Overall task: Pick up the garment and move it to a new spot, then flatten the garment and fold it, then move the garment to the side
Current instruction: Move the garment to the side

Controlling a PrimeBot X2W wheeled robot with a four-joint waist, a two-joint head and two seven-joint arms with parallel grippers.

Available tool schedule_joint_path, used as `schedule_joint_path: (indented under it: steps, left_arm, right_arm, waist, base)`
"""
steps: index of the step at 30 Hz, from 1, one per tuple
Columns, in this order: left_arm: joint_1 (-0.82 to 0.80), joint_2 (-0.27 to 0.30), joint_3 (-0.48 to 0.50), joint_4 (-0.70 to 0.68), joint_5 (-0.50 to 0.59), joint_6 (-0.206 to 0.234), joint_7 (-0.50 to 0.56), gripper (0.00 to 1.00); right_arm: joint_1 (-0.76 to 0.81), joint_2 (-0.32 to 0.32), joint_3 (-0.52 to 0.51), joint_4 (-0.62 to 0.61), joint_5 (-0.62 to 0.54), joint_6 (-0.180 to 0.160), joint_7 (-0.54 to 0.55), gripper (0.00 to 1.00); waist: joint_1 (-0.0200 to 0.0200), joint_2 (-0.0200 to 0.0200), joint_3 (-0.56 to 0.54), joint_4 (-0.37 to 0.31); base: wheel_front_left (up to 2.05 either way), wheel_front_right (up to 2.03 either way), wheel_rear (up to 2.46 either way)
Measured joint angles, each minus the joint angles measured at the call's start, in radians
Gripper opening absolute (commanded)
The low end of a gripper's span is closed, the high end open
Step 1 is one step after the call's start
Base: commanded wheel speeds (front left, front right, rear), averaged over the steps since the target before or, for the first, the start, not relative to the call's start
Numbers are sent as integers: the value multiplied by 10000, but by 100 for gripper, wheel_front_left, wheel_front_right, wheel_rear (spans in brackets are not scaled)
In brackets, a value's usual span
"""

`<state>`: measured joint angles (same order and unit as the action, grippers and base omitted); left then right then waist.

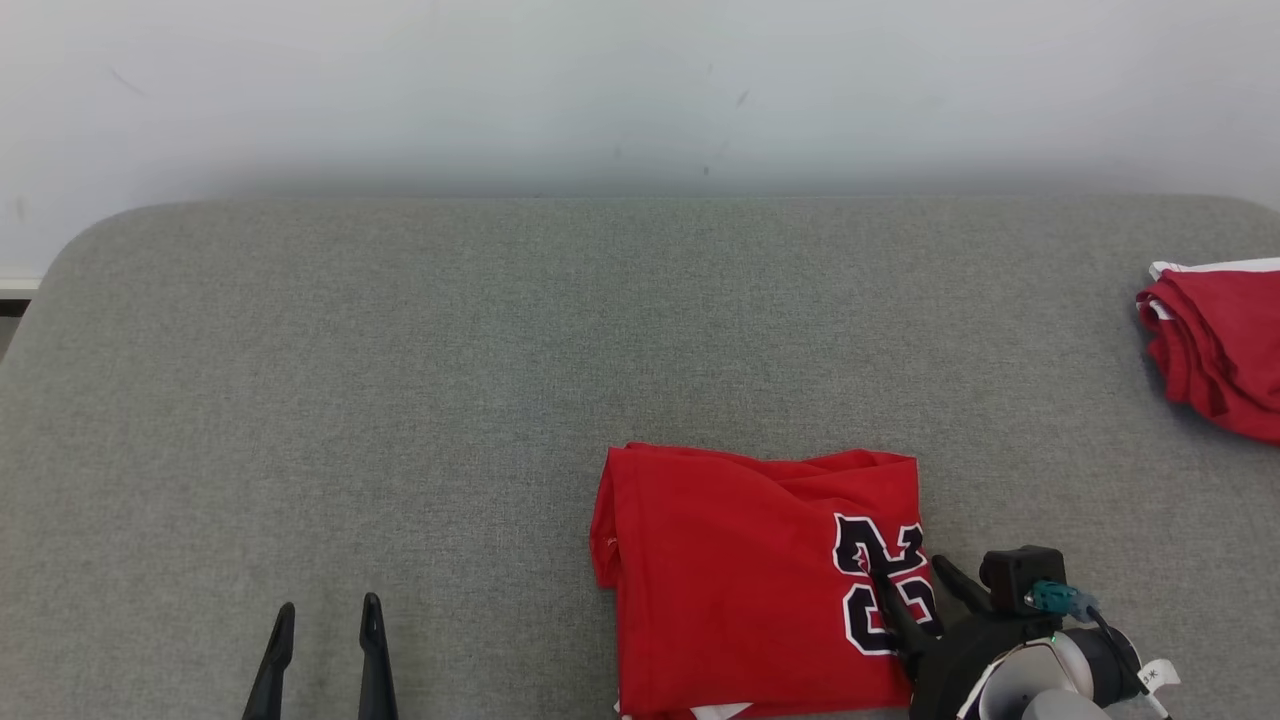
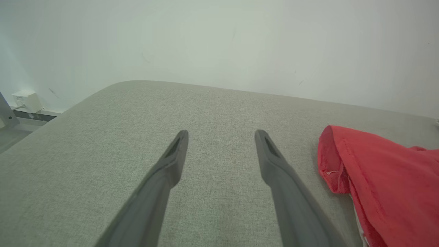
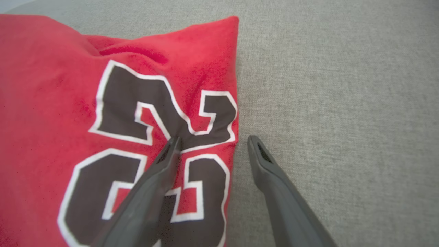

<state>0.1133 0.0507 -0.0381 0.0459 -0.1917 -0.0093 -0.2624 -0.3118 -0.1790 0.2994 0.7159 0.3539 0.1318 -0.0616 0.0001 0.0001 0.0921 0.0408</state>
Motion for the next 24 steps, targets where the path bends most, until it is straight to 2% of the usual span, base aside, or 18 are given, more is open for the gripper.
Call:
schedule_joint_path:
  steps: [1, 2, 3, 4, 9, 15, 24]
  left_arm:
    - [-33, 0, -10, 17, -17, 2, 0, 100]
    - [-82, 0, -25, 46, -23, 2, 0, 100]
    - [-118, 0, -38, 59, -25, 2, 0, 100]
    - [-127, -2, -61, 71, -36, 2, 0, 100]
    - [-151, 0, -81, 90, -198, 8, 0, 100]
    - [-413, 2, -245, 27, -301, 19, 0, 100]
    - [-1337, -4, -740, -67, -299, -105, 0, 100]
  right_arm:
    - [-92, -2, 92, 180, 36, 0, 0, 100]
    - [-194, 4, 163, 351, 105, 0, 4, 80]
    - [-266, 19, 274, 462, 182, 0, -6, 32]
    - [-335, 48, 347, 545, 297, 0, -63, 0]
    - [-685, 58, 832, 823, 805, 0, -194, 0]
    - [-1887, -299, 1024, 867, 1220, 0, -343, 0]
    - [-4156, -1530, 1143, 811, 1394, 0, -228, 0]
  waist:
    - [0, 0, 15, 0]
    - [-1, 0, 24, -2]
    - [0, 0, 26, -2]
    - [-1, 0, 27, -1]
    - [-1, -1, 67, -33]
    - [0, 0, 376, -105]
    - [1, 1, 1415, -202]
  base:
    - [0, 0, 0]
    - [0, 0, 0]
    - [0, 0, 0]
    - [0, 0, 0]
    - [0, 0, 0]
    - [0, 0, 0]
    - [0, 0, 0]
